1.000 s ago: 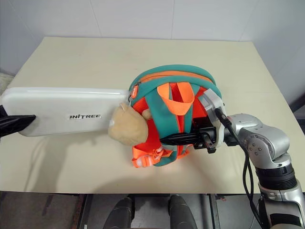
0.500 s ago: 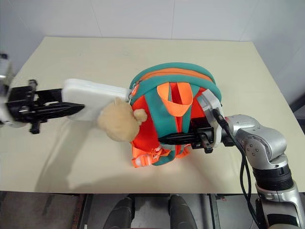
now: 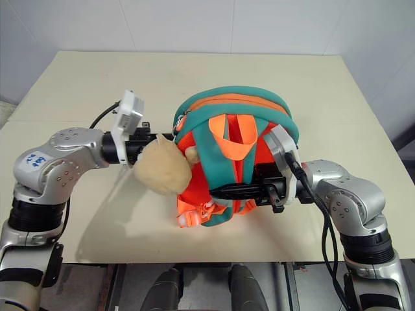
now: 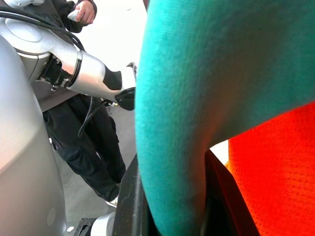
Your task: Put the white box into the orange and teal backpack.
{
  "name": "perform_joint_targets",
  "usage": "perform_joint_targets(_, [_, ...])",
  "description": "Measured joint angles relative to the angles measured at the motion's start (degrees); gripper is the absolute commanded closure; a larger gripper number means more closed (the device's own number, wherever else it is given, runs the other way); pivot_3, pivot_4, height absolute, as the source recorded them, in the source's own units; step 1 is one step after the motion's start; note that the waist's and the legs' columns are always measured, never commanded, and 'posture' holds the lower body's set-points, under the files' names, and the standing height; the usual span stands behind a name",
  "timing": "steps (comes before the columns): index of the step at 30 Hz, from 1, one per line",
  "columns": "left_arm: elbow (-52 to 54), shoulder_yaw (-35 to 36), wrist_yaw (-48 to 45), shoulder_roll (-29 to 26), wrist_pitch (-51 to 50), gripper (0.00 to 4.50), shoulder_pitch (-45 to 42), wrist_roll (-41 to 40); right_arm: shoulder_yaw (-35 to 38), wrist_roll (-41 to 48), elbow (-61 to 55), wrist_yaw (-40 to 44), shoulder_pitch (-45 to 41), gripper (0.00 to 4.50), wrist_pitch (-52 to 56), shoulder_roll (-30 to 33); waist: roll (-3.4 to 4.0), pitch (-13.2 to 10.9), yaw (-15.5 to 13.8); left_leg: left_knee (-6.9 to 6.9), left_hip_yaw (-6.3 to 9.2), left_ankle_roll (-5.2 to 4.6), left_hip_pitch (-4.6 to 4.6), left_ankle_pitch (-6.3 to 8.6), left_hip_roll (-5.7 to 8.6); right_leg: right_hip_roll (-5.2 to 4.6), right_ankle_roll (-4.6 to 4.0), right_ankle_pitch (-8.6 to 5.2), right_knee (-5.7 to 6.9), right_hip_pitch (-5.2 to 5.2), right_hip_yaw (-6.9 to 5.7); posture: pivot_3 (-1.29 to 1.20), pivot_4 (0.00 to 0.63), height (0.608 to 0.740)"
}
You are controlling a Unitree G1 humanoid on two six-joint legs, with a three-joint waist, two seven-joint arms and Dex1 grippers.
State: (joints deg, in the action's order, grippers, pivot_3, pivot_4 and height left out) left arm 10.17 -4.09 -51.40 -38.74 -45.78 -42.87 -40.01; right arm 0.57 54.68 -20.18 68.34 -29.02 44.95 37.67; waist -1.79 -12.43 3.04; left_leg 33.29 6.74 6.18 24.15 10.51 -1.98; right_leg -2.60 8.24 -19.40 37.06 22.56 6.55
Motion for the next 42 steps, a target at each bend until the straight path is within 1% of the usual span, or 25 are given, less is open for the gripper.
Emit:
perform_joint_targets(2, [-0.1, -1.2, -0.2, -0.1, -1.8, 2.47, -1.5, 0.5, 0.0, 0.0, 0.0, -0.4, 0.1, 4.44, 0.0, -0.1, 0.00, 0.0, -0.1, 0.02, 0.01, 0.00, 0.00, 0.00, 0.01, 0.00, 0.00, 0.00, 0.00, -0.02, 0.00, 0.00, 0.150, 0.740])
perform_joint_targets(3, [-0.1, -1.7, -0.6, -0.5, -3.5, 2.28, -2.1, 0.4, 0.0, 0.0, 0.0, -0.6, 0.1, 4.44, 0.0, -0.2, 0.00, 0.0, -0.1, 0.02, 0.02, 0.00, 0.00, 0.00, 0.01, 0.00, 0.01, 0.00, 0.00, -0.02, 0.00, 0.00, 0.150, 0.740])
perform_joint_targets(6, [0.0, -2.3, -1.7, -2.2, -8.4, 1.35, -3.4, -0.3, 0.0, 0.0, -0.1, -0.9, 0.1, 4.44, 0.0, -0.2, 0.00, 0.0, 0.1, -0.01, 0.02, -0.01, -0.01, 0.00, 0.01, 0.00, 0.01, 0.00, 0.01, -0.02, 0.00, 0.00, 0.150, 0.740])
perform_joint_targets(10, [0.3, 1.1, -1.7, -2.6, -11.3, 0.08, -4.0, -2.2, 0.0, 0.1, -0.1, -1.3, 0.2, 4.44, 0.0, -0.2, 0.00, 0.0, 0.1, -0.01, 0.04, -0.01, 0.00, 0.00, 0.01, 0.00, 0.01, 0.00, 0.01, -0.01, -0.01, 0.00, 0.150, 0.740])
perform_joint_targets(11, [0.5, 2.1, -1.7, -3.5, -11.9, 0.00, -4.2, -2.7, 0.0, 0.1, -0.1, -1.4, 0.2, 4.44, 0.0, -0.3, 0.00, 0.0, 0.1, -0.01, 0.04, -0.01, 0.00, 0.00, 0.01, 0.00, 0.01, 0.00, 0.01, -0.01, -0.01, 0.00, 0.150, 0.740])
perform_joint_targets(16, [3.5, 9.1, -3.1, -10.8, -13.3, 0.00, -4.5, -5.2, 0.0, 0.3, -0.1, -1.6, 0.4, 4.44, 0.0, -0.4, 0.00, 0.0, 0.2, -0.08, 0.04, 0.00, 0.00, 0.00, 0.01, 0.00, 0.01, -0.01, -0.04, 0.01, -0.01, 0.00, 0.150, 0.740])
perform_joint_targets(18, [5.5, 11.6, -3.5, -12.6, -13.8, 0.00, -4.4, -6.6, 0.0, 0.5, -0.1, -1.6, 0.4, 4.44, 0.0, -0.5, 0.00, 0.0, 0.1, -0.08, 0.04, 0.00, 0.00, 0.00, 0.01, -0.01, 0.01, -0.01, -0.06, -0.01, -0.01, 0.00, 0.150, 0.740])
perform_joint_targets(21, [7.4, 14.5, -3.2, -16.0, -15.0, 0.00, -1.1, -7.4, -0.1, 0.6, -0.1, -1.6, 0.4, 4.44, 0.0, -1.1, 0.00, 0.0, 0.1, -0.08, 0.04, -0.01, -0.01, 0.00, 0.01, -0.01, 0.01, -0.01, -0.04, -0.01, -0.02, 0.00, 0.150, 0.740])
perform_joint_targets(24, [7.6, 17.7, -1.7, -16.8, -16.3, 0.00, 1.5, -8.7, -0.1, 0.6, -0.1, -1.6, 0.4, 4.44, 0.0, -1.1, 0.00, 0.0, 0.1, -0.05, 0.04, 0.00, 0.00, 0.00, 0.00, 0.00, 0.00, -0.01, -0.04, 0.00, -0.02, 0.00, 0.150, 0.740])
perform_joint_targets(26, [8.4, 21.1, 0.3, -15.7, -17.1, 0.00, 1.9, -11.2, -0.1, 0.6, -0.1, -1.5, 0.4, 4.44, 0.0, -1.1, -0.01, 0.0, 0.1, -0.04, 0.04, -0.01, 0.00, 0.00, 0.01, -0.01, 0.00, -0.01, -0.03, -0.01, -0.01, 0.00, 0.150, 0.740])
perform_joint_targets(27, [9.6, 24.8, 2.5, -13.9, -17.8, 0.00, 2.2, -14.4, -0.1, 0.6, 0.0, -1.4, 0.3, 4.44, 0.0, -1.1, -0.01, 0.0, 0.0, -0.05, 0.04, -0.01, 0.01, 0.00, 0.00, -0.01, 0.00, -0.01, -0.05, -0.01, -0.02, 0.00, 0.150, 0.740])
perform_joint_targets(29, [11.7, 29.9, 5.7, -12.8, -19.2, 0.00, 3.4, -20.0, -0.1, 0.5, 0.0, -1.3, 0.3, 4.44, 0.0, -1.1, -0.01, 0.0, 0.2, -0.06, 0.05, -0.01, 0.00, 0.00, 0.00, -0.02, 0.00, -0.01, -0.03, -0.01, -0.02, 0.00, 0.150, 0.740])
perform_joint_targets(31, [13.6, 33.2, 9.1, -12.6, -20.8, 0.00, 4.9, -24.7, -0.1, 0.4, 0.2, -1.1, 0.3, 4.44, 0.0, -1.1, -0.01, 0.0, 0.2, -0.07, 0.06, -0.01, -0.02, 0.00, -0.01, -0.01, 0.01, -0.01, 0.01, 0.00, -0.02, 0.00, 0.150, 0.740])
perform_joint_targets(33, [15.5, 35.0, 14.0, -12.7, -22.3, 0.00, 6.4, -29.8, -0.2, 0.0, 0.3, -0.8, 0.1, 4.44, -0.1, -1.1, -0.01, 0.0, 0.1, -0.03, 0.08, -0.01, -0.01, 0.00, -0.01, -0.02, 0.01, -0.01, 0.02, -0.01, -0.02, 0.00, 0.150, 0.740])
perform_joint_targets(37, [21.3, 35.8, 21.7, -13.9, -23.6, 0.00, 12.0, -38.9, -0.4, -0.4, 1.9, -0.6, -0.7, 4.44, -0.6, -2.2, -0.01, 0.0, 0.2, 0.09, 0.06, -0.01, -0.02, 0.00, 0.00, -0.02, 0.02, 0.01, 0.04, -0.06, 0.00, 0.00, 0.150, 0.740])
perform_joint_targets(42, [26.5, 34.2, 29.9, -14.0, -18.9, 0.00, 16.1, -49.7, -0.3, -0.5, 2.7, 0.1, -1.2, 4.44, -1.3, -2.8, -0.01, 0.0, 0.0, 0.16, 0.06, -0.01, -0.04, 0.00, 0.00, -0.02, -0.01, 0.03, 0.04, -0.09, 0.01, 0.00, 0.150, 0.740])
